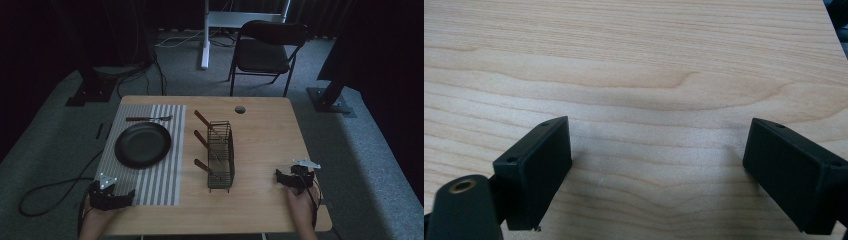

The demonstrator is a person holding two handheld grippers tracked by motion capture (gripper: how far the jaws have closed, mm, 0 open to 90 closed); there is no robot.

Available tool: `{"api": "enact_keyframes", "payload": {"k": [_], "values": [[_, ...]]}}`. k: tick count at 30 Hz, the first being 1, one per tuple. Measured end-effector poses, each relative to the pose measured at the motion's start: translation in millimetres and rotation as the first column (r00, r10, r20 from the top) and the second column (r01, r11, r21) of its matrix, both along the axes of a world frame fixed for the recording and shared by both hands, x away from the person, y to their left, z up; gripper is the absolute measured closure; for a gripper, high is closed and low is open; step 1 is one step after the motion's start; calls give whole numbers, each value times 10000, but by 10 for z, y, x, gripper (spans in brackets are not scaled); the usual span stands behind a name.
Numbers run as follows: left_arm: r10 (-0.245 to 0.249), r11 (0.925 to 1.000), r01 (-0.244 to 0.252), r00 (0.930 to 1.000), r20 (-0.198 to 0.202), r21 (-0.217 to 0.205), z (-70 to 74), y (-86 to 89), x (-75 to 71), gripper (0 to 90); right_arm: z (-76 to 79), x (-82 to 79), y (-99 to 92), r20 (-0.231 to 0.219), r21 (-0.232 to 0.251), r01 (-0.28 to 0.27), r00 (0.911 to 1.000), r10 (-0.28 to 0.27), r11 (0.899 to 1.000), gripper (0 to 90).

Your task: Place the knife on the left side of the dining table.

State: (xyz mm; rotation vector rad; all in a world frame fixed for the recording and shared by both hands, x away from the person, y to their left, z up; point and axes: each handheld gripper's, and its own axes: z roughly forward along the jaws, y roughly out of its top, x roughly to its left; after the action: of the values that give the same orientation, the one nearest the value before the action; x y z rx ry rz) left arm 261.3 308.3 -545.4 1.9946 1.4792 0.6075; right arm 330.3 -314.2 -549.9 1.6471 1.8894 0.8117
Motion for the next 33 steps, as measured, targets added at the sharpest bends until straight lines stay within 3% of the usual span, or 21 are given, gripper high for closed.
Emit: {"api": "enact_keyframes", "payload": {"k": [8, 19, 32, 33], "values": [[-273, 9996, 271, 9994, -192, -111, 19, -50, -18, 10, 0, 0, 0, 0, 1, 0, 10000, 0, 10000, 111], [-846, 9956, 847, 9964, 28, -396, 178, -236, -23, 15, 0, 0, 0, 0, 1, 1, 10000, -1, 10000, 111], [-1953, 9782, 1976, 9799, 401, -639, 461, -592, -32, 15, 0, 0, 0, 0, 2, 1, 10000, -1, 10000, 111], [-2182, 9733, 2214, 9743, 554, -602, 526, -661, -41, 15, 0, 0, 0, 0, 2, 0, 10000, 0, 10000, 111]]}}
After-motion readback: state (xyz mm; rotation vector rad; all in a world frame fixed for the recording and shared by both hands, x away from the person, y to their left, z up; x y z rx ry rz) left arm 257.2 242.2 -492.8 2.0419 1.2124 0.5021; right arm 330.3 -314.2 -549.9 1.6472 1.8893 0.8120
